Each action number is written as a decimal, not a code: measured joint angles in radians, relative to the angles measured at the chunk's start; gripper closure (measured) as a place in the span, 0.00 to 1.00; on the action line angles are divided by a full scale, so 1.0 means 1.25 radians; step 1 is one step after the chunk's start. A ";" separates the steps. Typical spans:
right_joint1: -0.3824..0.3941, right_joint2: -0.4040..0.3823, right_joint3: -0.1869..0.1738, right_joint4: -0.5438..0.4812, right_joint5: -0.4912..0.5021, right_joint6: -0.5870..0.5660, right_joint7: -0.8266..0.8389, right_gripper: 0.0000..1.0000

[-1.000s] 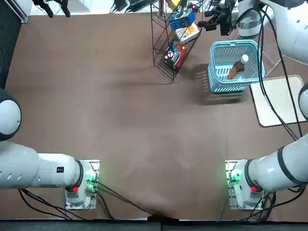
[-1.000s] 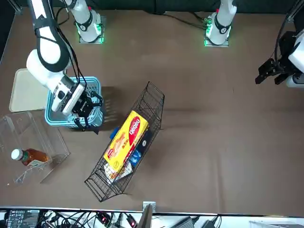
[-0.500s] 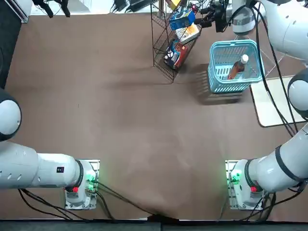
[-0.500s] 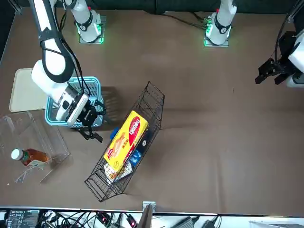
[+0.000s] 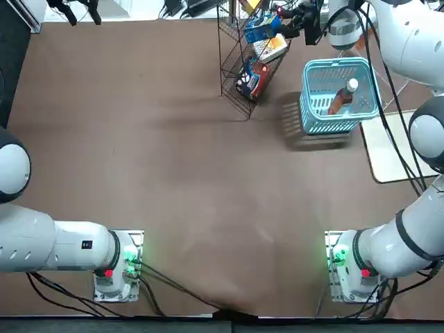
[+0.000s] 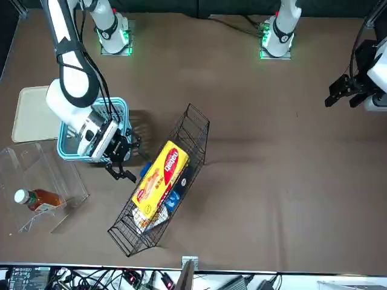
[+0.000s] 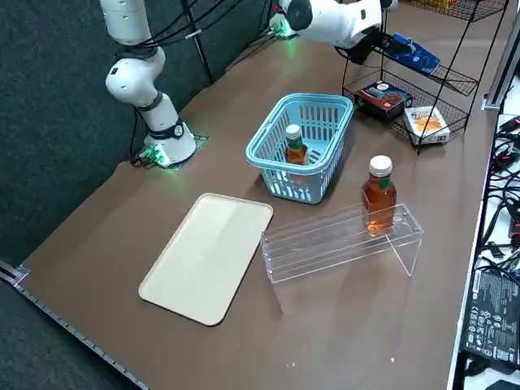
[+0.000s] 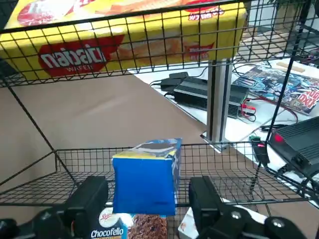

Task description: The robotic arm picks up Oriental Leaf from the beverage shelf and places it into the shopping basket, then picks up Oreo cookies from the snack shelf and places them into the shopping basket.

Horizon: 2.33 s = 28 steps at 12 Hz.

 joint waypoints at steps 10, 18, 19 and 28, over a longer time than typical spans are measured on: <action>0.018 0.035 0.000 0.037 0.001 0.001 0.000 0.00; 0.023 0.077 0.000 0.075 0.001 0.002 0.000 0.00; 0.023 0.083 0.000 0.080 0.001 0.002 0.000 0.00; 0.026 0.120 0.000 0.118 0.001 0.003 0.000 0.00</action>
